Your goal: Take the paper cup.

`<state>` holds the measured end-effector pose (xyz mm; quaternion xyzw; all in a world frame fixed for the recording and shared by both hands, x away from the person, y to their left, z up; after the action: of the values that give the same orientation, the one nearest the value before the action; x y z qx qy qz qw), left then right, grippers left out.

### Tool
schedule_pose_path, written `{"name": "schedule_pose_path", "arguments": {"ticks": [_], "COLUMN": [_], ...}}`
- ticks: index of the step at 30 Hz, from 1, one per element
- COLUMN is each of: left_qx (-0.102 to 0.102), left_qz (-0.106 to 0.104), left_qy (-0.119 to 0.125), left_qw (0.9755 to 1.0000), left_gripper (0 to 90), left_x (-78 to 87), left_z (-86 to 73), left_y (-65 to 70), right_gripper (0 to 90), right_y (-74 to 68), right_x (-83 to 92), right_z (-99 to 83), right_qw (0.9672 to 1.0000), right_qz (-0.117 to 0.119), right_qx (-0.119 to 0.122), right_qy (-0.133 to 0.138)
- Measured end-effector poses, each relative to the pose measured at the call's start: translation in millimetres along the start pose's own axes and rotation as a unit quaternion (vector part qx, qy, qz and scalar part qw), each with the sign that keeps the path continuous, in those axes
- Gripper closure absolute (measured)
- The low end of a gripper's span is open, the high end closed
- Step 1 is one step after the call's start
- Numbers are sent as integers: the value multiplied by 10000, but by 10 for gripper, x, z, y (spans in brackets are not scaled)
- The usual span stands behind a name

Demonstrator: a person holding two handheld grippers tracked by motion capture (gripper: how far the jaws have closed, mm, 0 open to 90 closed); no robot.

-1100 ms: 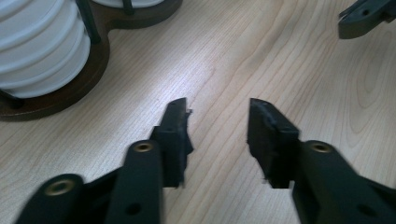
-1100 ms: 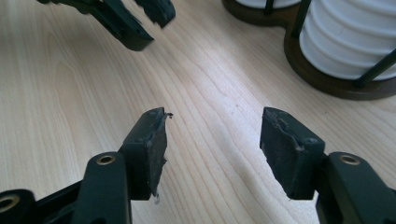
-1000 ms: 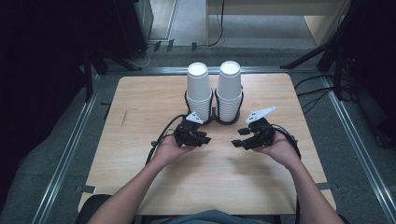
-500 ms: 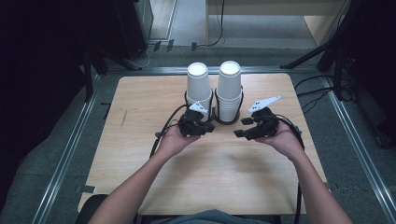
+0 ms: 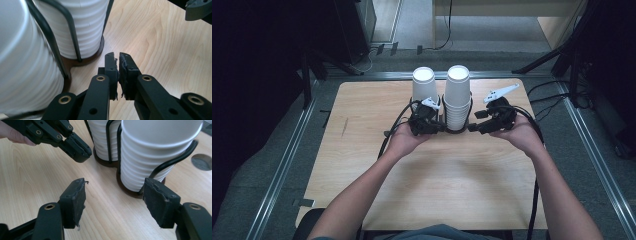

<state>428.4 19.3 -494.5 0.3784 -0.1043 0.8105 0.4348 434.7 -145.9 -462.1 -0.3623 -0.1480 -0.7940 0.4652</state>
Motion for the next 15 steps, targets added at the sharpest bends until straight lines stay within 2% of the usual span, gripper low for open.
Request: {"name": "schedule_pose_path", "arguments": {"ticks": [3, 6, 13, 15], "left_qx": [0, 32, -43, -14], "left_qz": [24, 37, 166, 170], "left_qy": [24, 67, -21, 30], "left_qw": [10000, 10000, 9999, 9999], "left_gripper": [859, 865, 871, 871], "left_x": [-6, -9, -64, -85], "left_z": [72, 125, 247, 315], "left_y": [-3, -8, 23, 18], "right_gripper": [332, 328, 299, 279], "right_y": [24, 57, 136, 176], "right_x": [41, 81, 138, 162], "right_z": [85, 154, 280, 349], "right_qw": [10000, 9999, 9998, 9996], "right_qz": [-52, -90, -194, -246], "right_qx": [21, -66, -94, -129], "right_qy": [11, 22, 27, 87]}}
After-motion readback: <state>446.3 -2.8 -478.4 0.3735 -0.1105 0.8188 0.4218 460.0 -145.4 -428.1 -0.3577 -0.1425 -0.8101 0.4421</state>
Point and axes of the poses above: each handheld gripper's, and its own axes: x roughly backward along the jaws, z roughly out of its top, y roughly to its right, the point moved 7 cm from there along -x, roughly forward along the jaws, and after that the axes turned 1 degree about -y, right-handed, at the moved point
